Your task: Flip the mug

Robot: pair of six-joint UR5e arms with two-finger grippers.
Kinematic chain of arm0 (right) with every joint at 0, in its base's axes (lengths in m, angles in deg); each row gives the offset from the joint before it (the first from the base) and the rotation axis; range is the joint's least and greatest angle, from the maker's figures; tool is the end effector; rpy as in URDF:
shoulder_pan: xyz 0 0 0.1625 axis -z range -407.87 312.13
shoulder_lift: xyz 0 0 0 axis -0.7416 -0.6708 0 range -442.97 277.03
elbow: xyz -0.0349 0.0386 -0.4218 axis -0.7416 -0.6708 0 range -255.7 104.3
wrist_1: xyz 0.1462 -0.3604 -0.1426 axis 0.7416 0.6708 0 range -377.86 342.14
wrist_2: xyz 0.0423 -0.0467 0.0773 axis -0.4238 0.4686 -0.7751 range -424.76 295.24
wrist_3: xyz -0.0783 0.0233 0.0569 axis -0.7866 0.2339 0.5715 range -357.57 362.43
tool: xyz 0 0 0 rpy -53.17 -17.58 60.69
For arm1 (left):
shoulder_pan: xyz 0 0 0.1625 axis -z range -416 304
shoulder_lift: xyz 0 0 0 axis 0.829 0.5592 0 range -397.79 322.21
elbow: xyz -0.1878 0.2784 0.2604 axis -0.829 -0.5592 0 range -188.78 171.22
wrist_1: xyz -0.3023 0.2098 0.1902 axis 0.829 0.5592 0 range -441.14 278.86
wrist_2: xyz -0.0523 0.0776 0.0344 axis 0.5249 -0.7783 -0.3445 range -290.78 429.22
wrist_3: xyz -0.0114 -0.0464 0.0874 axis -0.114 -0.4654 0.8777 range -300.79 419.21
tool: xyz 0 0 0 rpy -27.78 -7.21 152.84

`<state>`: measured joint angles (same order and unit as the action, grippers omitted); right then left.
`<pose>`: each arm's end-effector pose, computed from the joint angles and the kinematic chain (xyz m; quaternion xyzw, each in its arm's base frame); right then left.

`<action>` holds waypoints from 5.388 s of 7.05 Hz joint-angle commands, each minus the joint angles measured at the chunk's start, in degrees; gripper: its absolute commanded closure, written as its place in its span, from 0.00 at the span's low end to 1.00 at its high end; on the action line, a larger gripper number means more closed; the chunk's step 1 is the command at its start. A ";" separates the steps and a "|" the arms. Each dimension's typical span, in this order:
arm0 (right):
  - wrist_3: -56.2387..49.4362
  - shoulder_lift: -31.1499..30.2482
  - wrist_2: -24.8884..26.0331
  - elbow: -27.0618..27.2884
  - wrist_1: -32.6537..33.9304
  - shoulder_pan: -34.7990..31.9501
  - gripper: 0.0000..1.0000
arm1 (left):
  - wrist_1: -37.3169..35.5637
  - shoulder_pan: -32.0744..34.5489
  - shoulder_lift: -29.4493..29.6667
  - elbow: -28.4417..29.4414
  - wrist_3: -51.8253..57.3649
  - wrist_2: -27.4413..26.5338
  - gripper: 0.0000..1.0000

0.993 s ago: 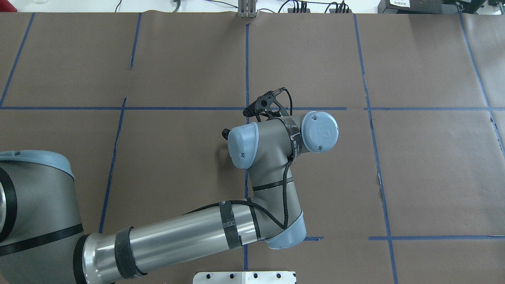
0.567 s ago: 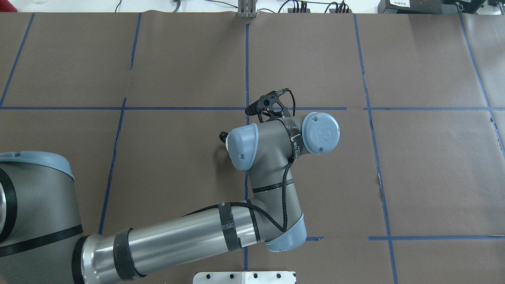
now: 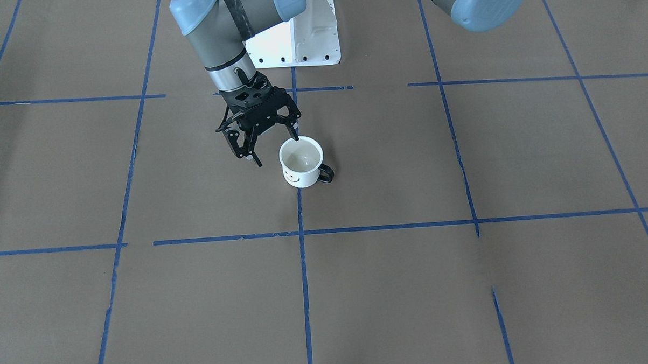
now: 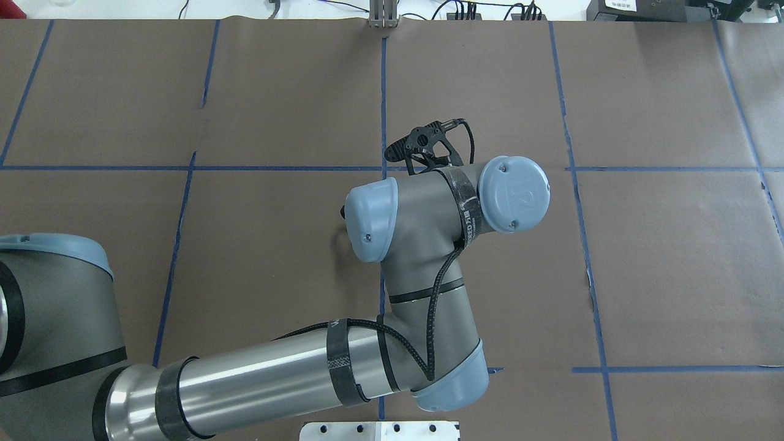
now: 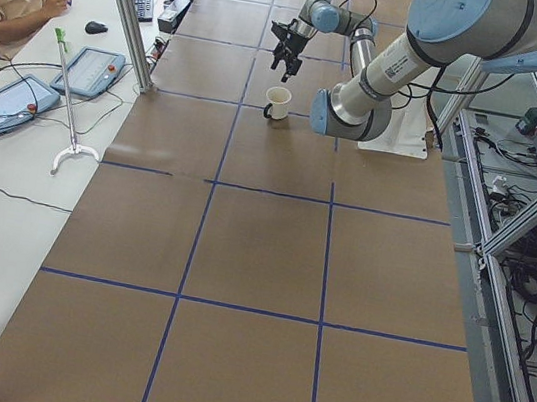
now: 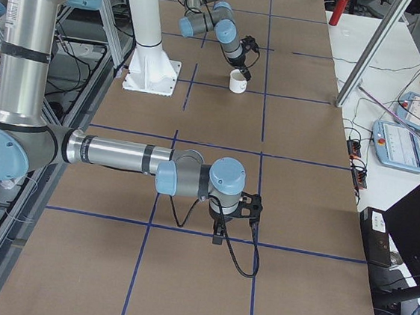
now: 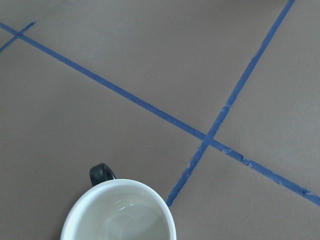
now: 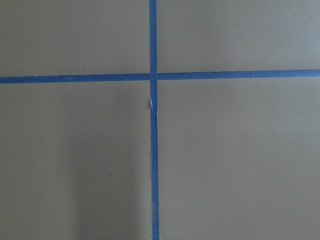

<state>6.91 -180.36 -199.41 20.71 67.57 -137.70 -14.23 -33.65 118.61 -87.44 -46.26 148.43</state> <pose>0.0620 -0.4416 0.6551 0.0136 -0.3805 0.0229 0.9244 0.6363 -0.4258 0.0413 0.1067 0.2682 -0.3346 0.8970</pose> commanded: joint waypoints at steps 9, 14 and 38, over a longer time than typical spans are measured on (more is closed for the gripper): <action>0.00 0.00 0.00 0.00 0.00 0.00 0.00 | 46.13 45.61 -64.21 -29.80 67.58 36.29 0.00; 0.00 0.00 0.00 0.00 0.00 0.00 0.00 | 36.45 75.32 -76.35 -17.70 116.21 50.06 0.00; 0.00 0.00 0.00 0.00 0.00 0.00 0.00 | 20.29 70.20 -72.29 -21.87 108.99 57.29 0.00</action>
<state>6.91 -180.36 -199.41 20.71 67.56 -137.70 8.87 36.47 46.46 -108.32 62.66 205.79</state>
